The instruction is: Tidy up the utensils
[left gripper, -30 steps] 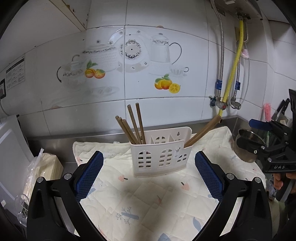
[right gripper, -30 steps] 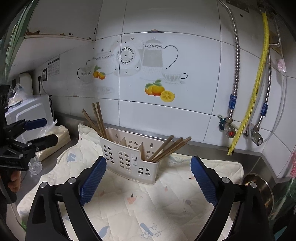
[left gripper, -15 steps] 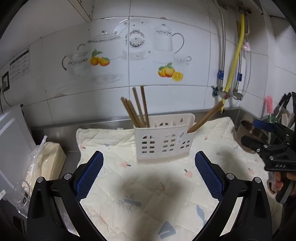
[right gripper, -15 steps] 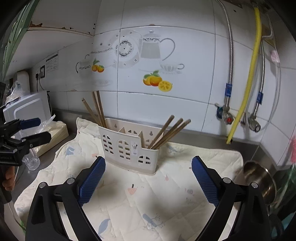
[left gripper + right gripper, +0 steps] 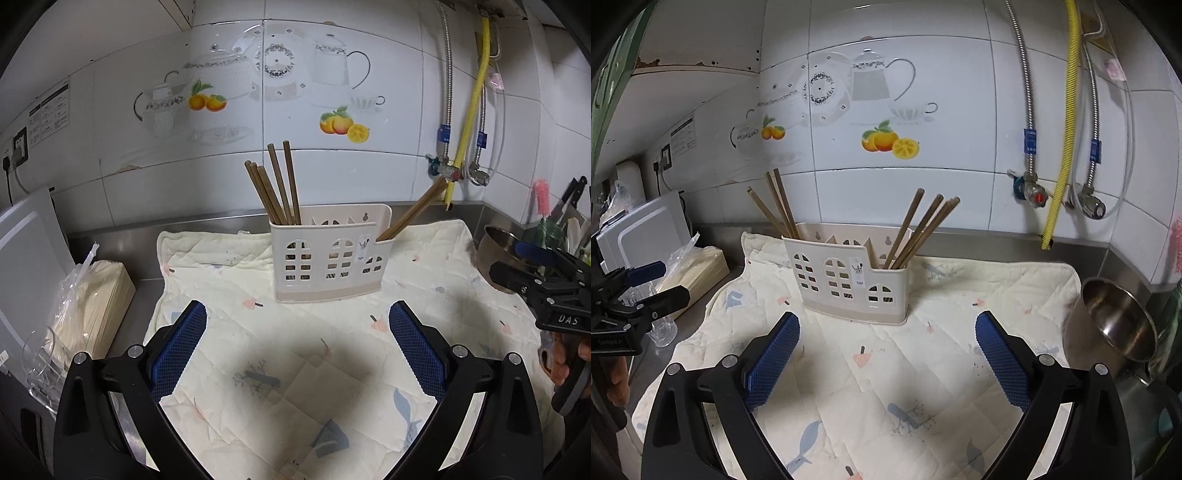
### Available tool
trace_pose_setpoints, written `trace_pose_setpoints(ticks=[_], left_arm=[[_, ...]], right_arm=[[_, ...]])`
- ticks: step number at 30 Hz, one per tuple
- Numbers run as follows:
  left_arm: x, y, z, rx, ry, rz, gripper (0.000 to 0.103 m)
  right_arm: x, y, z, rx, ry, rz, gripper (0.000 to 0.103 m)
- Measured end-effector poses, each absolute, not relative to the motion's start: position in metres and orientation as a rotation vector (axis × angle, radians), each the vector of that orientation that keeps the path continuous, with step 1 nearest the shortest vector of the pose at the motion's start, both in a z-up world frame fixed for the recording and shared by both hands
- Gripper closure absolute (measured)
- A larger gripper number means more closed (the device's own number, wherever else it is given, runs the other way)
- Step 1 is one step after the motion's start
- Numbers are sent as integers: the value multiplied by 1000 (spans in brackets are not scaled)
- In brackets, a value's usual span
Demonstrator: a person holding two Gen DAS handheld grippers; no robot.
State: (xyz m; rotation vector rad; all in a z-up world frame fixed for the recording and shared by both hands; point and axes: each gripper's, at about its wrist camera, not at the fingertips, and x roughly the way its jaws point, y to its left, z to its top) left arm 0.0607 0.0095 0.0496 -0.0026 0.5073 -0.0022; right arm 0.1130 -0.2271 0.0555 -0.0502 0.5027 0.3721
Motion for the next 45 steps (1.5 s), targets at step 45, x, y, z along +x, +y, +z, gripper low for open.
trace_pose_setpoints(ticks=[45], left_arm=[[46,17,34,-52,532,45,5]], right_arm=[[91,-220,38,-57,524,355,9]])
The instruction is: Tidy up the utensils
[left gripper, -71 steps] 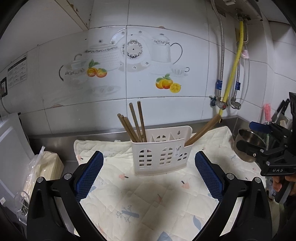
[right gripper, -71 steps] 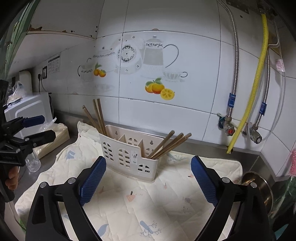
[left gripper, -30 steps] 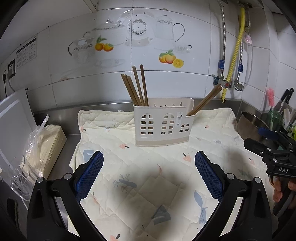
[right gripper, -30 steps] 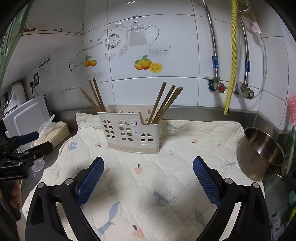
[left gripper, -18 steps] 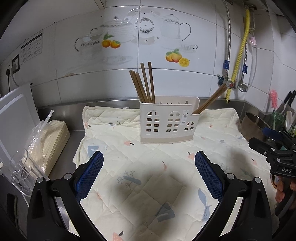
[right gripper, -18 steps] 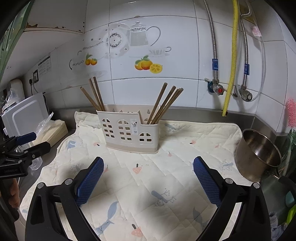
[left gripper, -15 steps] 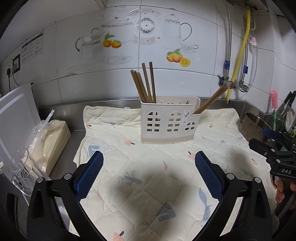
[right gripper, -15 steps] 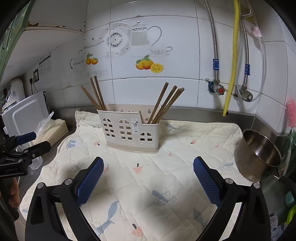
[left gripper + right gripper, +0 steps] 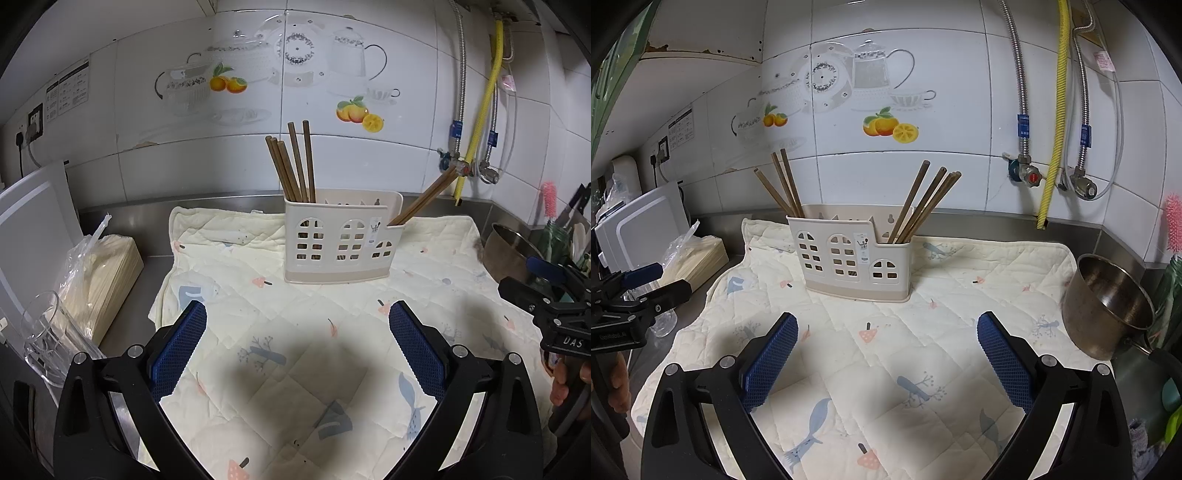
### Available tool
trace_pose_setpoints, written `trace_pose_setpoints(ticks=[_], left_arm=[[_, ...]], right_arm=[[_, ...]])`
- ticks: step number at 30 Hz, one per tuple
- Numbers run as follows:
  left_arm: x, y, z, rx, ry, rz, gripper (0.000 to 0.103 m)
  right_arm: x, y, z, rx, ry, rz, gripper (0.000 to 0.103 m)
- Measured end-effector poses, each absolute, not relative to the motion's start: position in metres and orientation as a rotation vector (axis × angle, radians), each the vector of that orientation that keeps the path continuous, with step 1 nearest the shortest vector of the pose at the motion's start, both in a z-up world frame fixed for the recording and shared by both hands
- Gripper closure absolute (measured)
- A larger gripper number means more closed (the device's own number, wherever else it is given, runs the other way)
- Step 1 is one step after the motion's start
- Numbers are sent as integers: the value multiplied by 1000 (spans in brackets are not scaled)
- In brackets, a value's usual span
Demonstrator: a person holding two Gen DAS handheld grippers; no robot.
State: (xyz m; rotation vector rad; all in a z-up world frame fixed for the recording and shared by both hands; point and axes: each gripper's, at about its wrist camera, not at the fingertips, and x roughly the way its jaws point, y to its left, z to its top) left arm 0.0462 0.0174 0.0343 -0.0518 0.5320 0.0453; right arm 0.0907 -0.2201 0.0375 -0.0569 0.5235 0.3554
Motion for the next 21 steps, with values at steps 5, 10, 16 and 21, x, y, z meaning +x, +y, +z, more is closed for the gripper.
trace_pose_setpoints(ticks=[5,10,16,21], left_arm=[[46,16,33,-48,534,44,5],[46,16,33,-51,538,45,5],[46,15,32,-51,540,42,5],[45,14,32,-51,539,42,5]], right_arm=[[90,-219,36,-58,526,357,8],[91,-218,36,-58,528,360,8],[91,-215,34,-59,534,360,8],[89,-215,34,-58,533,362,8]])
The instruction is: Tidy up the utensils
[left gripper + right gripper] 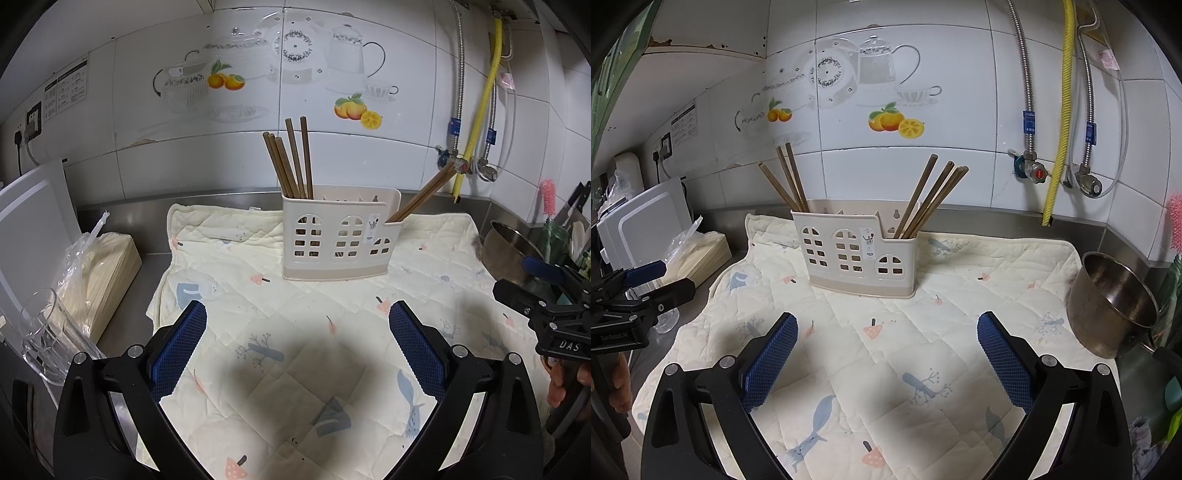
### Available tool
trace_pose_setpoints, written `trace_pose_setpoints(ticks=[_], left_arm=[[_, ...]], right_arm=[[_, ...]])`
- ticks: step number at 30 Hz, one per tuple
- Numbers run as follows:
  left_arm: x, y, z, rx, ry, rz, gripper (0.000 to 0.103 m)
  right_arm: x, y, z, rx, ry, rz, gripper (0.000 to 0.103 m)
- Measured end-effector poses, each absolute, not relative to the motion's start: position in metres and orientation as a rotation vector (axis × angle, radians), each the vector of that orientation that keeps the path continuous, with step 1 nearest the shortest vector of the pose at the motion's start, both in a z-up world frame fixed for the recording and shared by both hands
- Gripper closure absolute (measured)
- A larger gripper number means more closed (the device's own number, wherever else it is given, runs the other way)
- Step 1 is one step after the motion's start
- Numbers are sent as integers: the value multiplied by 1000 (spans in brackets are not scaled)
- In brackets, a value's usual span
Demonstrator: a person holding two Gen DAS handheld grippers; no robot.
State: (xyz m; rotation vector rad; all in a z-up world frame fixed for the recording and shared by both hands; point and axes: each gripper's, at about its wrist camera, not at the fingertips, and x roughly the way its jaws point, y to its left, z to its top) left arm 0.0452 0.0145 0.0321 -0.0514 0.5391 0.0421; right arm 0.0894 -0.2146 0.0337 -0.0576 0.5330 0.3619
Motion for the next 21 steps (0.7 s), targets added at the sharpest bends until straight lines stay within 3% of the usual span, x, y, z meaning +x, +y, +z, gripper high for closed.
trace_pose_setpoints(ticks=[21], left_arm=[[44,19,31,-75,544,62,5]], right_arm=[[87,-216,30,-52,540,357,8]])
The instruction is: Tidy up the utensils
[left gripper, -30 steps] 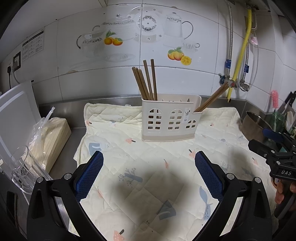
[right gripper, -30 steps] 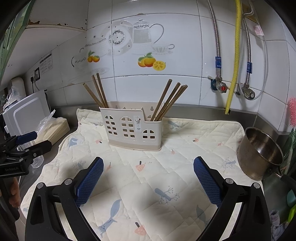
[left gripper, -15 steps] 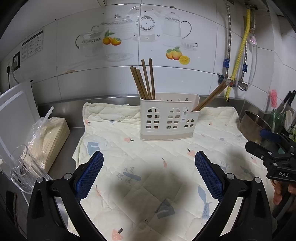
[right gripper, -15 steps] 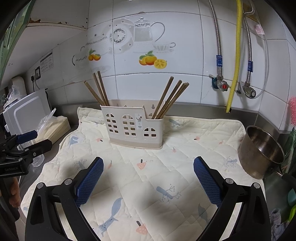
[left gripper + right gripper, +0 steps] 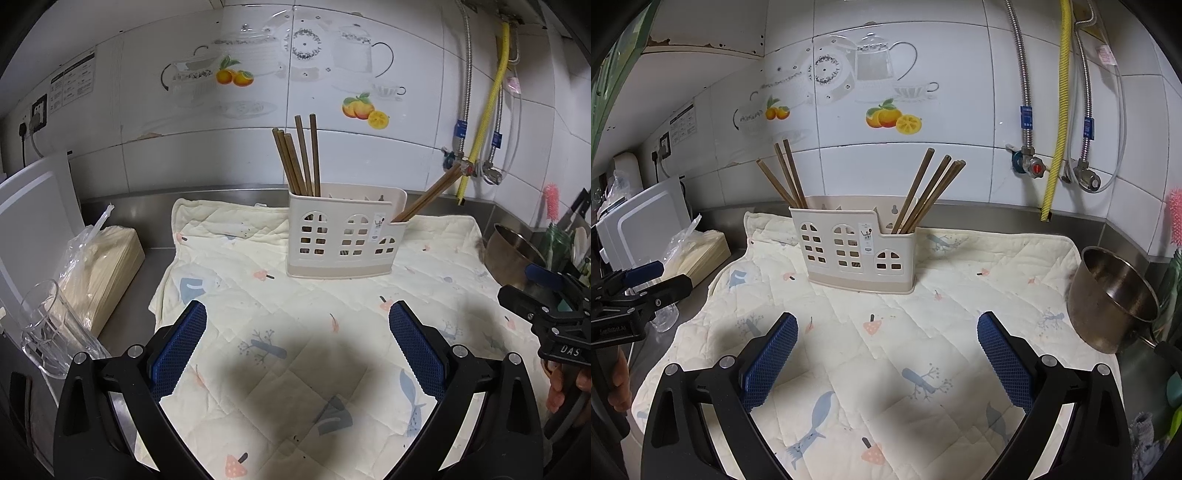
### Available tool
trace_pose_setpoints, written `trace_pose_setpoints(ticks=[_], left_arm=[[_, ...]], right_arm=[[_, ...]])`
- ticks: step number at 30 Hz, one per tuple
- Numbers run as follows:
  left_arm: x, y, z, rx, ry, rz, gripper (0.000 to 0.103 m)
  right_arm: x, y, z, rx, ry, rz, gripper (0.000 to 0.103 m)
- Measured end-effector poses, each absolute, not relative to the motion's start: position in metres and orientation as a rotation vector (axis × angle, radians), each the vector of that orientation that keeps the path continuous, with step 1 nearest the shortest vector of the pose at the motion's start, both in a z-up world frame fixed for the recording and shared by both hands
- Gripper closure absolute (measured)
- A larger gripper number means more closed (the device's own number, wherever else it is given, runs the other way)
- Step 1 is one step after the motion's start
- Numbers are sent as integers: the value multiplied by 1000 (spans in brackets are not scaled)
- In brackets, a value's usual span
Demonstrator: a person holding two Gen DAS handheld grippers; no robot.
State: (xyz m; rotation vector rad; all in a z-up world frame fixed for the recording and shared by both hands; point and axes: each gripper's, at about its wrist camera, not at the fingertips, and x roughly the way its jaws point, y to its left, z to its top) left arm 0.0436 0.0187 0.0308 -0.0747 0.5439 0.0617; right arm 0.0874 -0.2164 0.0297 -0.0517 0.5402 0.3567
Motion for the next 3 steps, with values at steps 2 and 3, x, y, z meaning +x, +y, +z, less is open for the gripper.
trace_pose_setpoints(ticks=[2,3], left_arm=[[43,19,31,-77,543,60,5],[43,19,31,-77,543,59,5]], right_arm=[[88,-217,30,-51,540,357,8],[88,-217,30,-49,541,357,8]])
